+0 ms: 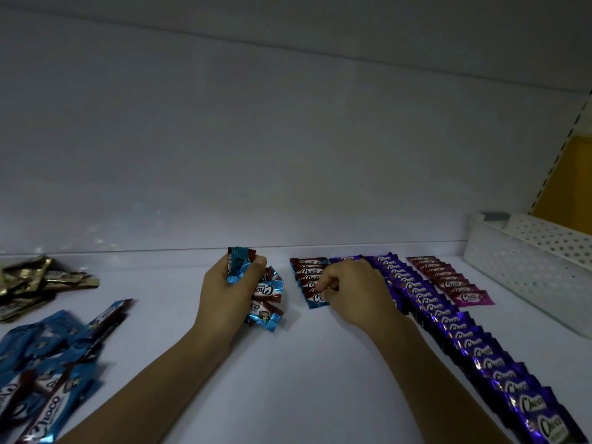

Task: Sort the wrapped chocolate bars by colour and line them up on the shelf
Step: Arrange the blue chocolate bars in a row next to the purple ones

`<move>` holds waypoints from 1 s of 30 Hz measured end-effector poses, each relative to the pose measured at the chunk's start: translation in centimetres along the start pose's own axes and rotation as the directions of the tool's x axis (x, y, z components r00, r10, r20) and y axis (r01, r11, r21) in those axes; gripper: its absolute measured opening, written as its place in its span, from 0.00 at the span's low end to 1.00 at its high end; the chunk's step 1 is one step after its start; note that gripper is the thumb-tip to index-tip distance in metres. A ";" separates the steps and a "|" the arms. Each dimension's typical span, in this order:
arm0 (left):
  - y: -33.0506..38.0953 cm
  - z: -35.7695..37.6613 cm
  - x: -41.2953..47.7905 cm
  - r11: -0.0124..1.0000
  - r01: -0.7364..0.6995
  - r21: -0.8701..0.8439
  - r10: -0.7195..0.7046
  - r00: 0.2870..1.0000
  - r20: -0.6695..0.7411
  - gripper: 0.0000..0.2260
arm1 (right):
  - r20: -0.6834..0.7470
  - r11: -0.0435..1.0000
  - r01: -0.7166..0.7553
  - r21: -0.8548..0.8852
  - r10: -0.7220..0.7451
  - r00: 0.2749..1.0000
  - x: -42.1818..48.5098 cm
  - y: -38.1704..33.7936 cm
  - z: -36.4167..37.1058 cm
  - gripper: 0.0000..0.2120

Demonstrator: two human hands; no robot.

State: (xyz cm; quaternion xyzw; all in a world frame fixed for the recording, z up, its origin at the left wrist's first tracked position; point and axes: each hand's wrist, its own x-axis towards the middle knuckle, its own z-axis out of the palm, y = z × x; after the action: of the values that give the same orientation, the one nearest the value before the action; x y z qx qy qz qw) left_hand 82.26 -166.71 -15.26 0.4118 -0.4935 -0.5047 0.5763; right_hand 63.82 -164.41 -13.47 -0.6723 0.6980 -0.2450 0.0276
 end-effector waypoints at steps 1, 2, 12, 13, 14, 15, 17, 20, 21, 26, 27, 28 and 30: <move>0.0 0.0 0.0 1.000 0.003 0.001 -0.003 1.000 -0.002 0.05 | 0.002 1.000 0.001 -0.003 -0.001 1.000 0.0 0.1 0.0 0.06; 0.1 0.0 0.0 1.000 0.005 0.001 -0.005 1.000 -0.002 0.05 | 0.009 1.000 -0.002 -0.007 0.002 1.000 -0.1 0.1 -0.1 0.06; 0.4 0.1 -0.3 0.997 -0.070 -0.009 0.070 0.997 -0.029 0.06 | 0.196 0.644 -0.095 0.759 -0.087 0.977 -1.2 -4.3 -1.1 0.15; 0.3 0.0 -0.3 0.997 -0.080 -0.009 0.080 0.996 -0.044 0.07 | 0.262 0.653 -0.121 0.747 -0.123 0.957 -1.5 -4.8 -0.6 0.19; 0.3 0.0 -0.2 0.997 -0.079 -0.015 0.078 0.995 -0.058 0.07 | 0.281 0.676 -0.107 0.729 -0.153 0.947 -1.8 -5.3 -0.1 0.21; 0.3 -0.1 -0.2 0.997 -0.068 -0.026 0.066 0.995 -0.069 0.07 | 0.255 0.695 -0.062 0.716 -0.178 0.950 -2.1 -5.7 0.5 0.20; 0.5 -0.1 0.0 0.998 -0.030 -0.049 0.026 0.997 -0.067 0.09 | 0.146 0.713 0.022 0.701 -0.174 0.974 -2.1 -6.1 1.5 0.16; 0.8 0.0 -0.2 0.999 0.012 -0.050 -0.011 1.000 0.026 0.10 | 0.047 0.735 0.040 0.677 -0.097 0.994 -1.8 -5.9 1.7 0.11; 0.8 0.1 -0.3 1.000 0.006 -0.031 -0.004 0.998 0.060 0.10 | 0.042 0.734 0.034 0.678 -0.085 0.996 -1.7 -5.7 1.5 0.09; 0.9 -0.2 -0.2 1.000 -0.011 -0.014 0.011 1.000 0.026 0.05 | 0.203 0.653 -0.096 0.751 -0.090 0.975 -1.8 -5.6 0.8 0.09; 0.9 -0.4 -0.2 1.000 -0.003 -0.015 0.004 1.000 0.028 0.06 | 0.163 0.660 -0.079 0.747 -0.067 0.984 -1.7 -5.7 0.9 0.07; 1.0 -0.4 -0.2 1.000 0.010 -0.022 -0.010 0.999 0.037 0.06 | 0.111 0.671 -0.059 0.740 -0.035 0.993 -1.6 -5.7 1.1 0.05; 1.0 -0.4 -0.1 0.997 0.059 -0.056 -0.055 0.996 0.065 0.06 | 0.046 0.636 -0.055 0.770 0.030 0.998 -1.4 -5.7 1.3 0.02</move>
State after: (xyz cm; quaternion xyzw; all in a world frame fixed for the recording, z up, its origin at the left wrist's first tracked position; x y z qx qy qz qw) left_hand 82.80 -166.43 -14.34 0.3924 -0.4848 -0.5480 0.5574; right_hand 69.73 -163.33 -12.84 -0.5834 0.5423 -0.5084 0.3273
